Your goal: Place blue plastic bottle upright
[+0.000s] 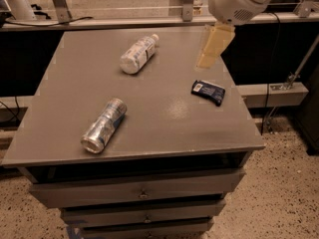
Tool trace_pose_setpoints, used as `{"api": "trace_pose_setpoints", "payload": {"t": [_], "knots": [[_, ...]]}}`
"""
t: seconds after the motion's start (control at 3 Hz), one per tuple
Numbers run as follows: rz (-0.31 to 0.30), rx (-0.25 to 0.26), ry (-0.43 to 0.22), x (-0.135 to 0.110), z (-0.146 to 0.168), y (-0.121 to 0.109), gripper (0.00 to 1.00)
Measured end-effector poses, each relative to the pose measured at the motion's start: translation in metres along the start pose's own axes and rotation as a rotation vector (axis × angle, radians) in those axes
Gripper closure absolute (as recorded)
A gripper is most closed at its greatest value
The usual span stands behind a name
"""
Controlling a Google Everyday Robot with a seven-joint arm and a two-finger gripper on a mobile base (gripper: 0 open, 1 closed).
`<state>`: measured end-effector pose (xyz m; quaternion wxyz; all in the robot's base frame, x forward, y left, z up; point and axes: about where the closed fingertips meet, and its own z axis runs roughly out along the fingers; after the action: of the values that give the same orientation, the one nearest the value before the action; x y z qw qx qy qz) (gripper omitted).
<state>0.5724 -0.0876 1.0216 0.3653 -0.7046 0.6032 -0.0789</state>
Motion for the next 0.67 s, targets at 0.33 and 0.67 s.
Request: {"api": "trace_pose_setpoints", "payload": {"t": [0.33,0.67], "knots": [[0.002,0.000,0.001,0.000,-0.001,0.000,0.00],[-0.108,0.017,0.052,-0.003,0.002,-0.020,0.00]]}}
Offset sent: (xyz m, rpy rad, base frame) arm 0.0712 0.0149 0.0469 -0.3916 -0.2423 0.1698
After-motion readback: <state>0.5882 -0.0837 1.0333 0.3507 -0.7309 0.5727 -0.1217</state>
